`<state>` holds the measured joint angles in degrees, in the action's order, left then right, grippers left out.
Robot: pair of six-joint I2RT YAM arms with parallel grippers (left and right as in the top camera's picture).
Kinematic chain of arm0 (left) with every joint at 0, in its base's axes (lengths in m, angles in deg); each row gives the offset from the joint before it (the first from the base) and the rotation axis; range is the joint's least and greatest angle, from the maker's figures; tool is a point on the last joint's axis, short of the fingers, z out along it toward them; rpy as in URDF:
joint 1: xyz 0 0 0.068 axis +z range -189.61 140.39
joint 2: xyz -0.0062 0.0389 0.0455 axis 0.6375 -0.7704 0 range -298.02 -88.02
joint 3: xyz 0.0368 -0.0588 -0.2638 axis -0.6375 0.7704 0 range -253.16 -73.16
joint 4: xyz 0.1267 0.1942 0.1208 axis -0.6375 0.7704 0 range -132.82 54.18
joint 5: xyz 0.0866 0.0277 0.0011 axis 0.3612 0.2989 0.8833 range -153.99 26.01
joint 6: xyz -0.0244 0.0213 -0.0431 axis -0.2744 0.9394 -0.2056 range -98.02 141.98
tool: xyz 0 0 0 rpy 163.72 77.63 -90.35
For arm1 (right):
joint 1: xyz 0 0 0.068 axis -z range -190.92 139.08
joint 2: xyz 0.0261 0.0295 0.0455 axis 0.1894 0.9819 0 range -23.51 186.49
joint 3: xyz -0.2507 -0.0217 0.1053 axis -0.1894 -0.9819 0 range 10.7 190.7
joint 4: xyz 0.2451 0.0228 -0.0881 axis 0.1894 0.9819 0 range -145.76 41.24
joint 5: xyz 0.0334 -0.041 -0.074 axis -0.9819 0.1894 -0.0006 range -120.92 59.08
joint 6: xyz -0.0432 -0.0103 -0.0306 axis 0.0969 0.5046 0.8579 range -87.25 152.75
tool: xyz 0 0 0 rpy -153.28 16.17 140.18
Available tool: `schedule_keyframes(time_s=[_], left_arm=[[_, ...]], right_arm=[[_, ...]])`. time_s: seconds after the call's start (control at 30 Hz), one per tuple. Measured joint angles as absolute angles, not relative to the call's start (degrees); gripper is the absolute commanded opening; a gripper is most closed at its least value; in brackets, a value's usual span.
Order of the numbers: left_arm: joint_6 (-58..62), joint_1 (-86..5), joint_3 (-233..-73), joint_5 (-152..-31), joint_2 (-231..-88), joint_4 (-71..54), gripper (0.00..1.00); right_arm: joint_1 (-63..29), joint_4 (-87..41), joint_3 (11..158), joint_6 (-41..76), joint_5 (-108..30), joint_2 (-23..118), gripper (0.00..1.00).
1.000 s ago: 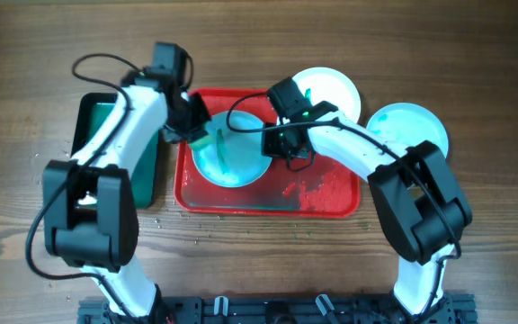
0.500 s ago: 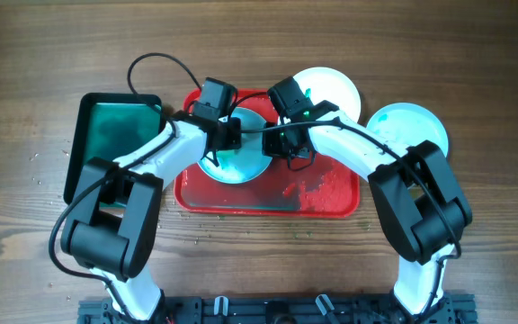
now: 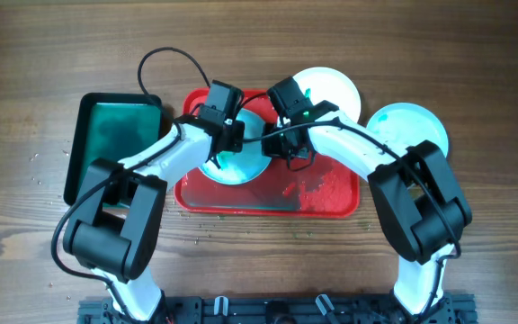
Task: Clean dirty plates on tray and stack at the side
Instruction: 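Scrub the plate with the sponge in the left gripper while right holds it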
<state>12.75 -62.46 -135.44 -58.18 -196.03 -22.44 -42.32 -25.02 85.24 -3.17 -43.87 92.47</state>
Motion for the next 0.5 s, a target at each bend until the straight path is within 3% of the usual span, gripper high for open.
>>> schedule_keyframes(time_s=[0.2,0.5], left_arm=[[10.5,-59.59,-135.79,-57.79,-195.26,-17.22,0.04],[15.48,-55.86,-136.16,-74.73,-195.13,-14.31,0.04]], right_arm=[[-41.44,-26.81,85.52,-1.31,-51.02,94.09,0.04],[-39.52,-26.33,85.52,1.42,-56.42,94.83,0.04]])
